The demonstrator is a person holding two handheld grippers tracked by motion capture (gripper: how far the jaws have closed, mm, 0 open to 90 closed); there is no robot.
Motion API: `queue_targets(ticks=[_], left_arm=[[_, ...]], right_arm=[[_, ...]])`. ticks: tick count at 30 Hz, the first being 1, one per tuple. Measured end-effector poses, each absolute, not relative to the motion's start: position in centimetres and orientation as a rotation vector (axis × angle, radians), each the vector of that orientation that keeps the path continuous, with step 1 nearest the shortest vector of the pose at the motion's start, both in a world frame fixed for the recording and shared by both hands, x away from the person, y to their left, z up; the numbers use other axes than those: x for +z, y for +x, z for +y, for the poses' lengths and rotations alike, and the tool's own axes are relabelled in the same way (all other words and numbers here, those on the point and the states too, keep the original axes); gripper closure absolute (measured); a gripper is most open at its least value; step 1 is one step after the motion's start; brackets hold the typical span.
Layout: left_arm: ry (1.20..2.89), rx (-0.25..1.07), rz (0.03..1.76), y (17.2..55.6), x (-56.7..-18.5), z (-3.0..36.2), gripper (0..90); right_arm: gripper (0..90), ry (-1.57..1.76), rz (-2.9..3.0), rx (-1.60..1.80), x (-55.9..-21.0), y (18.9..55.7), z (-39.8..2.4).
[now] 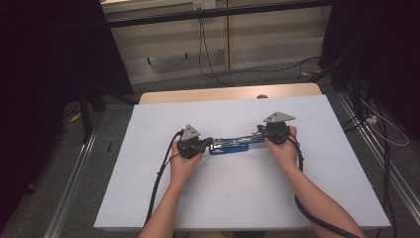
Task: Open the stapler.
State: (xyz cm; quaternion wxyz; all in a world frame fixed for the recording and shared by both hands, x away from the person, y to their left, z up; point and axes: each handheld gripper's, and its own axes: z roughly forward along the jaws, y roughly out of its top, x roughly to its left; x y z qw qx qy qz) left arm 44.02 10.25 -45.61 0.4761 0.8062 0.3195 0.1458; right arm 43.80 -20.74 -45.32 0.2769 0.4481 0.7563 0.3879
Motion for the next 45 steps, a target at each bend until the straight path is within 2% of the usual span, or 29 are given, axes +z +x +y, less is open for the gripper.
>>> queue_targets(ticks=[33, 45], left_arm=[[1.926, 0.349, 0.766, 44.0, -45.1, 10.4, 89.7], [1.922, 0.336, 0.773, 43.9, -45.1, 10.4, 87.1]], right_arm=[[90.0, 1.216, 2.119, 1.033, -45.6, 44.8, -20.3], [90.0, 1.238, 2.127, 1.054, -45.7, 44.7, -20.4]])
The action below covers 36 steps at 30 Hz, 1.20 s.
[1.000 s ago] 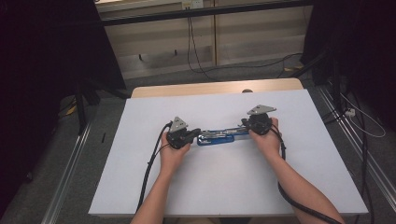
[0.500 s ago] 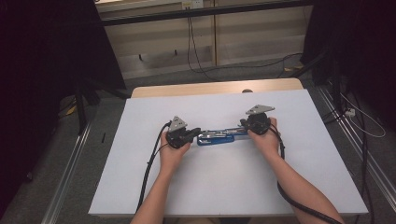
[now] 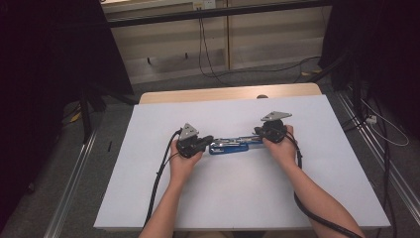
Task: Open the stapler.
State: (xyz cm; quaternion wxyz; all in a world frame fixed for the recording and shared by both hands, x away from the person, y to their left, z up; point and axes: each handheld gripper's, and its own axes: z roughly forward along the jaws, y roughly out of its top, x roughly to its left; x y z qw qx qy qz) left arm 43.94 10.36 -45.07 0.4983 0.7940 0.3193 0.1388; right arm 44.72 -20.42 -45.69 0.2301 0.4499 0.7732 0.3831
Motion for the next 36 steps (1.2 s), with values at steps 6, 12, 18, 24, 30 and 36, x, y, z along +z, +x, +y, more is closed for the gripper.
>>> queue_targets(ticks=[6, 12, 18, 24, 30, 36], left_arm=[[1.928, 0.345, 0.76, 43.9, -45.0, 10.3, 84.9], [1.932, 0.312, 0.761, 43.8, -44.9, 10.1, 75.5], [1.918, 0.284, 0.779, 43.7, -44.7, 10.1, 67.1], [1.9, 0.284, 0.806, 43.6, -43.9, 10.4, 54.8], [1.901, 0.292, 0.807, 43.5, -43.5, 10.4, 50.9], [1.901, 0.31, 0.821, 43.6, -43.5, 10.5, 45.5]], right_arm=[[90.0, 1.229, 2.132, 1.051, -45.4, 44.6, -20.5], [90.0, 1.247, 2.106, 1.059, -45.4, 45.0, -20.8], [76.2, 1.196, 2.127, 1.031, -44.6, 45.7, -20.5], [59.1, 1.216, 2.186, 0.998, -45.1, 46.6, -20.4], [53.1, 1.248, 2.204, 0.984, -45.6, 47.1, -20.5], [51.6, 1.263, 2.241, 0.968, -45.9, 47.6, -20.4]])
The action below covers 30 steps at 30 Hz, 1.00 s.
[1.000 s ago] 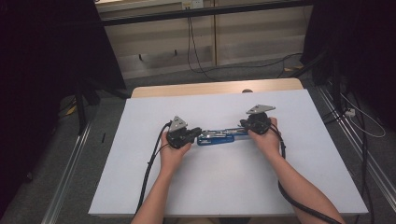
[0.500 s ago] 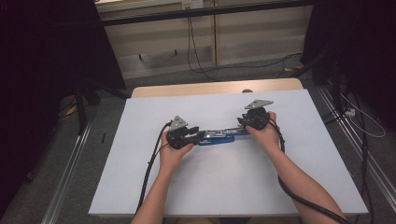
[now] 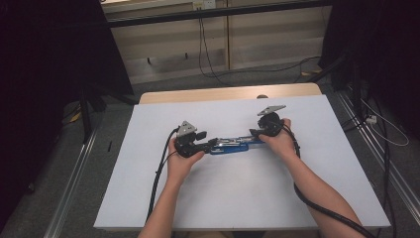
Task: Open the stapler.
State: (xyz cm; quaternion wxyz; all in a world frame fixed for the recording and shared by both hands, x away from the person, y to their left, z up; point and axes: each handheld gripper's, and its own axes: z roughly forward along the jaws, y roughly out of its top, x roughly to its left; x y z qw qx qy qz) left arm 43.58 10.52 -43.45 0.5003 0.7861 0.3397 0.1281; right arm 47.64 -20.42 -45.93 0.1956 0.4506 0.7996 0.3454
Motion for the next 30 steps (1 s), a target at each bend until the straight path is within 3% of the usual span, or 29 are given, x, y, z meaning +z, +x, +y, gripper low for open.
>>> queue_targets(ticks=[5, 12, 20, 23, 30], left_arm=[[1.892, 0.31, 0.838, 43.63, -43.32, 10.74, 39.2], [1.899, 0.266, 0.891, 43.66, -43.1, 10.92, 22.8], [1.917, 0.257, 0.882, 43.63, -43.11, 10.95, 20.3], [1.924, 0.265, 0.89, 43.66, -43.08, 11.09, 19.0], [1.921, 0.268, 0.893, 43.64, -43.0, 11.15, 17.9]], right_arm=[[64.8, 1.276, 2.269, 1.01, -46.0, 47.76, -20.33], [68.0, 1.29, 2.28, 1.025, -45.98, 47.74, -20.46], [68.3, 1.285, 2.265, 1.019, -45.79, 47.65, -20.46], [81.8, 1.287, 2.245, 1.058, -45.46, 47.62, -20.76], [73.6, 1.285, 2.262, 1.029, -45.36, 47.81, -20.78]])
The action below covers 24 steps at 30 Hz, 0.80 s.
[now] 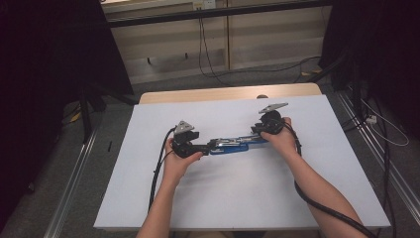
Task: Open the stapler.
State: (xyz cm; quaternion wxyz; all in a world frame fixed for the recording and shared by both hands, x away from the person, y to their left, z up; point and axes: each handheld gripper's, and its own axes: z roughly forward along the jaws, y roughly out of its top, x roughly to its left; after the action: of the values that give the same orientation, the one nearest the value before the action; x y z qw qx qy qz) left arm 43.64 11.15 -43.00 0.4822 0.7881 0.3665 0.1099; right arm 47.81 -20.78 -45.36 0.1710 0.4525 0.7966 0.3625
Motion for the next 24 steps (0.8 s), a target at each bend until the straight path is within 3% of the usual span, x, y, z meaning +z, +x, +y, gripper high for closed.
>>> queue_targets(ticks=[2, 4, 9, 12, 14, 17, 24], left_arm=[[1.923, 0.266, 0.897, 43.65, -43.02, 11.17, 18.0], [1.925, 0.271, 0.9, 43.68, -43.04, 11.21, 18.0], [1.937, 0.27, 0.901, 43.69, -43.09, 11.22, 17.9], [1.931, 0.271, 0.903, 43.7, -43.11, 11.24, 17.0], [1.933, 0.273, 0.904, 43.71, -43.13, 11.26, 16.9], [1.934, 0.27, 0.91, 43.7, -43.1, 11.33, 16.8], [1.938, 0.27, 0.915, 43.71, -43.09, 11.42, 16.5]], right_arm=[[70.7, 1.28, 2.276, 1.024, -45.4, 47.84, -20.6], [60.4, 1.27, 2.275, 1.005, -45.46, 47.91, -20.43], [51.9, 1.278, 2.298, 0.962, -45.7, 48.3, -20.31], [53.6, 1.292, 2.321, 0.956, -45.72, 48.51, -20.18], [64.2, 1.296, 2.332, 0.961, -45.68, 48.54, -20.1], [67.5, 1.301, 2.338, 0.944, -45.6, 48.49, -19.91], [68.0, 1.303, 2.321, 0.975, -45.52, 48.33, -20.12]])
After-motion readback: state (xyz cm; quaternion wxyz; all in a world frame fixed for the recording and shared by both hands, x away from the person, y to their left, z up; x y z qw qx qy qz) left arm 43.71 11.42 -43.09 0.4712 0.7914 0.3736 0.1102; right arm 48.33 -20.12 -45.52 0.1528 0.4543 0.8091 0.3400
